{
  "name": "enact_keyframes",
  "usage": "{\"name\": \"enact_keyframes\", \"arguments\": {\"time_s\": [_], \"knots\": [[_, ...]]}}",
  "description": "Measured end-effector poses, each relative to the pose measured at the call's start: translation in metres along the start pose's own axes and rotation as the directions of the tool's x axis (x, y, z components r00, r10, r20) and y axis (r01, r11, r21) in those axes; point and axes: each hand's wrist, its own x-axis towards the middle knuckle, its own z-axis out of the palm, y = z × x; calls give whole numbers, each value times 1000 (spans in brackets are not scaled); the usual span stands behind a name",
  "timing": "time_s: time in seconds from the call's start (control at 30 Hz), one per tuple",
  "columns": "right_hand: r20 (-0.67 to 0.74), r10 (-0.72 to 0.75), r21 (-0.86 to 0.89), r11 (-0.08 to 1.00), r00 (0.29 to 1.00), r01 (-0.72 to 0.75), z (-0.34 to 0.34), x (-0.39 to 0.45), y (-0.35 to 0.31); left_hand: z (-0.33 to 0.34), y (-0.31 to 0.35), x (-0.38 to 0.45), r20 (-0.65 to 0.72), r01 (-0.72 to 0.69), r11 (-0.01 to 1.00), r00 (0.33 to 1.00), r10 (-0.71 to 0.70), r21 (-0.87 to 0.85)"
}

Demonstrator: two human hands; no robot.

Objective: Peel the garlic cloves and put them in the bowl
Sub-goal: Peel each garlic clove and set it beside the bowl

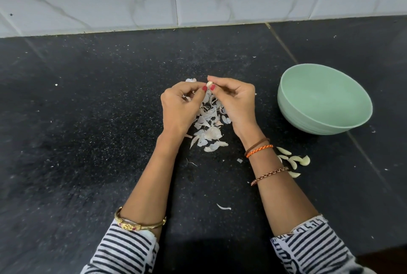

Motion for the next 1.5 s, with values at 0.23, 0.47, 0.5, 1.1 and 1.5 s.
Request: {"name": "enact_keyframes", "arguments": {"time_s": [0.23, 0.47, 0.5, 1.1, 1.5], "knots": [[38, -59, -120, 991, 998, 63, -5, 4, 6, 1, -2, 0, -8, -79, 990, 997, 80, 119], [85, -98, -171, 979, 992, 111, -7, 6, 7, 3, -4, 0, -46, -139, 979, 988, 148, 149], [86, -102, -163, 980, 991, 114, -7, 5, 6, 2, -4, 0, -48, -137, 982, 988, 145, 132], [145, 72, 153, 984, 987, -94, -7, 0, -9, 2, 12, -2, -4, 113, 959, 993, -118, -261], [78, 126, 179, 974, 989, -139, -7, 1, -7, 0, -7, 2, -34, 10, 995, 999, -14, -101]]}}
